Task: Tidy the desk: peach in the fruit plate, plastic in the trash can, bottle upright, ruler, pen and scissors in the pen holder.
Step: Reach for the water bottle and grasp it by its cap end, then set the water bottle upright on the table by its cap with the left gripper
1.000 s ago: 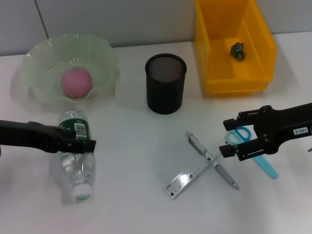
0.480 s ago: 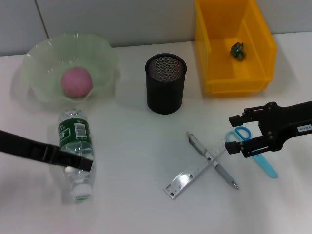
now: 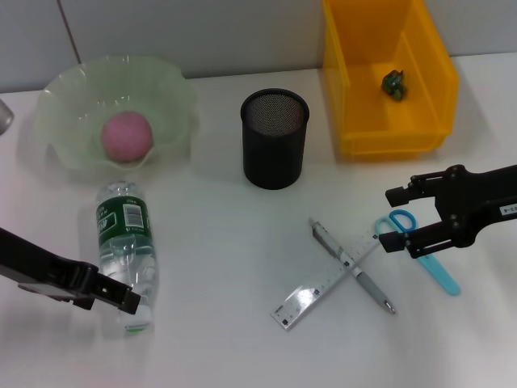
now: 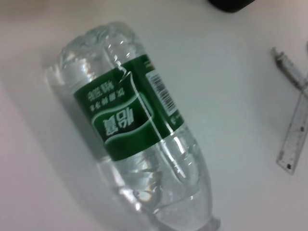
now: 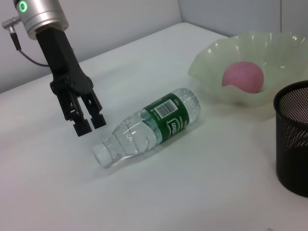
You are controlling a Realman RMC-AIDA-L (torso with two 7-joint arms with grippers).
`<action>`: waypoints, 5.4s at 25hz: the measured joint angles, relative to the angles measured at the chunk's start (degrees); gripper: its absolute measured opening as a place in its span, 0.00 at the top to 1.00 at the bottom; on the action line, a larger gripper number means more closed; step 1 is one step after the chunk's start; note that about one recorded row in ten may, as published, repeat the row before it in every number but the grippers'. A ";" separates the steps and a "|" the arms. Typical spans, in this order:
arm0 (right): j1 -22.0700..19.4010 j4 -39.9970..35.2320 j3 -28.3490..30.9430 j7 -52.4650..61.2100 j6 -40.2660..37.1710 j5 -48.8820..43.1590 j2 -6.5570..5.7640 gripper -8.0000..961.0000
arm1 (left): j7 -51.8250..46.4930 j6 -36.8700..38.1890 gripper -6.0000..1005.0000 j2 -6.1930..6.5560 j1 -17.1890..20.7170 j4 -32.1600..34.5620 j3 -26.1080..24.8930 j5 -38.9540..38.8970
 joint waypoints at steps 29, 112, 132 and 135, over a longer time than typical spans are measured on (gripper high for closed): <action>-0.13 -0.43 -0.38 -0.76 -0.26 -0.09 -0.05 0.14 | -5.54 -8.20 0.22 -0.16 -4.82 -11.80 3.16 2.24; -0.02 -1.13 1.60 0.65 -2.46 0.45 0.42 0.14 | -4.09 -1.50 0.56 -0.16 -16.07 0.14 5.27 14.71; -0.12 -1.13 1.67 0.66 -2.50 0.45 0.52 0.14 | -3.50 -0.49 0.56 -0.48 -22.60 1.48 3.77 16.73; -0.13 -1.13 1.67 0.65 -2.52 0.45 0.51 0.14 | -3.50 -0.48 0.56 -0.48 -22.97 1.47 3.81 16.73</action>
